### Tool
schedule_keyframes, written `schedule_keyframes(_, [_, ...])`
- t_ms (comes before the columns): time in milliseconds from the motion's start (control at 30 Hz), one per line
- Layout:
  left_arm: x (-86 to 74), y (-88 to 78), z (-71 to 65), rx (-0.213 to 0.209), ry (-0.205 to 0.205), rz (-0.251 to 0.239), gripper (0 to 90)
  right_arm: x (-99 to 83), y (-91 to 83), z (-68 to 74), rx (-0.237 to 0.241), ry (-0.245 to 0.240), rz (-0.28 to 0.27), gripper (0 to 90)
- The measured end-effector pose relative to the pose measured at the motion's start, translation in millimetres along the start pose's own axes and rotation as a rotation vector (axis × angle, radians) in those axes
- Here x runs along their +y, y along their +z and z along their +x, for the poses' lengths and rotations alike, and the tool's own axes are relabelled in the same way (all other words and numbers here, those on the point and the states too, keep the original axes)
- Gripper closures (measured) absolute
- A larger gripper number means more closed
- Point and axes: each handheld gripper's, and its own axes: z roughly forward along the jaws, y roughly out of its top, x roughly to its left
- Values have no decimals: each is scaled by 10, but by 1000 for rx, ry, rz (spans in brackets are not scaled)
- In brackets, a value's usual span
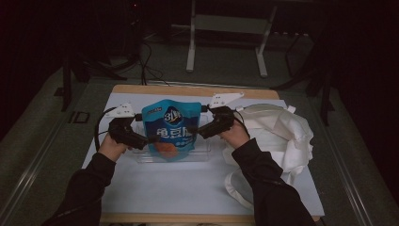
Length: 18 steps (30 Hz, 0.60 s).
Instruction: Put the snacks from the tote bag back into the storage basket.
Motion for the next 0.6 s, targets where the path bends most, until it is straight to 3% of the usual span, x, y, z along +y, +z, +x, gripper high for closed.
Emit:
schedule_keyframes(100, [-72, -12, -56, 74, 7, 12, 12, -18, -43, 7, -9, -3, 10, 138])
schedule_keyframes(200, [-126, -27, -105, 86, -20, 13, 12, -47, -85, 9, -27, 7, 15, 138])
schedule_keyframes(300, [-173, -61, -199, 104, -9, 12, 12, -81, -136, 37, -41, 5, 18, 139])
schedule_keyframes(433, [-260, -112, -243, 123, -47, 19, 12, -130, -211, 63, -63, 7, 25, 139])
schedule_keyframes(500, [-294, -145, -276, 160, -44, 34, 12, -151, -254, 75, -68, 13, 28, 138])
schedule_keyframes(600, [-355, -198, -317, 171, -61, 41, 12, -185, -321, 99, -84, 25, 39, 139])
